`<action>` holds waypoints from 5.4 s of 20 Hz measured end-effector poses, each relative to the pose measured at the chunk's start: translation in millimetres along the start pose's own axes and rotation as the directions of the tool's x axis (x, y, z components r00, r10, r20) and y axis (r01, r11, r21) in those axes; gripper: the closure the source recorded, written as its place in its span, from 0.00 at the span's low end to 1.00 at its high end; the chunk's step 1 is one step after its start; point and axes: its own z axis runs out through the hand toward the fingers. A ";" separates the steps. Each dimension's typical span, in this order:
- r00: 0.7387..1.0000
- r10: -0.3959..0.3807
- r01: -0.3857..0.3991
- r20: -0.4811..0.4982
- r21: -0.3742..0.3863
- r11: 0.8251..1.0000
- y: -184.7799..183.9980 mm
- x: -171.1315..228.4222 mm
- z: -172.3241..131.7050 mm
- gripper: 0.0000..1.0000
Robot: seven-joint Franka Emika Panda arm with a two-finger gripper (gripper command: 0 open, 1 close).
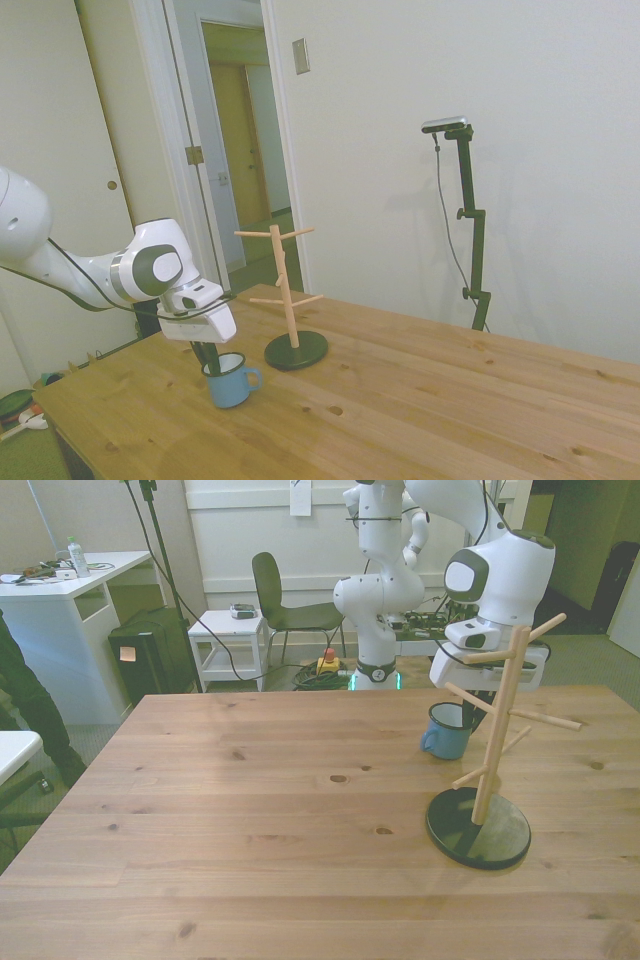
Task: Hang the mug
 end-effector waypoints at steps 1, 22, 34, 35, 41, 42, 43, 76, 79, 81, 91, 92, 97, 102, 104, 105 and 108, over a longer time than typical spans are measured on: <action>1.000 0.002 -0.002 -0.002 -0.007 1.000 3.6 1.0 -5.9 1.00; 0.992 0.053 -0.050 -0.113 0.029 0.998 72.8 64.2 -172.1 1.00; 0.994 0.059 -0.057 -0.094 0.029 0.998 48.8 102.6 -188.4 1.00; 0.994 0.059 -0.057 -0.092 0.028 0.998 47.2 104.3 -188.2 1.00; 0.994 0.060 -0.058 -0.087 0.027 0.998 41.0 111.4 -188.4 1.00; 0.994 0.060 -0.058 -0.086 0.026 0.998 40.1 112.4 -187.8 1.00; 0.995 0.060 -0.058 -0.084 0.025 0.998 39.2 113.3 -186.6 1.00; 0.997 0.030 -0.032 -0.074 -0.027 0.999 -33.1 105.5 -165.7 1.00; 0.997 0.031 -0.033 -0.073 -0.026 0.999 -39.7 105.0 -165.4 1.00; 0.997 0.029 -0.031 -0.072 -0.025 0.999 -43.8 104.1 -164.1 1.00; 0.997 0.021 -0.022 -0.071 -0.016 1.000 -56.4 104.4 -160.5 1.00; 0.997 0.021 -0.022 -0.072 -0.014 1.000 -56.9 104.8 -161.3 1.00; 0.997 0.020 -0.020 -0.069 -0.011 1.000 -64.3 108.9 -156.4 1.00; 0.997 0.030 -0.031 -0.065 -0.009 0.999 -73.6 115.6 -149.3 0.00; 0.997 0.034 -0.034 -0.065 -0.007 0.999 -75.4 116.3 -149.2 0.00; 0.997 0.036 -0.037 -0.064 -0.007 0.999 -75.6 116.9 -148.7 0.00; 0.997 0.046 -0.046 -0.063 -0.011 0.999 -73.8 120.3 -146.0 0.00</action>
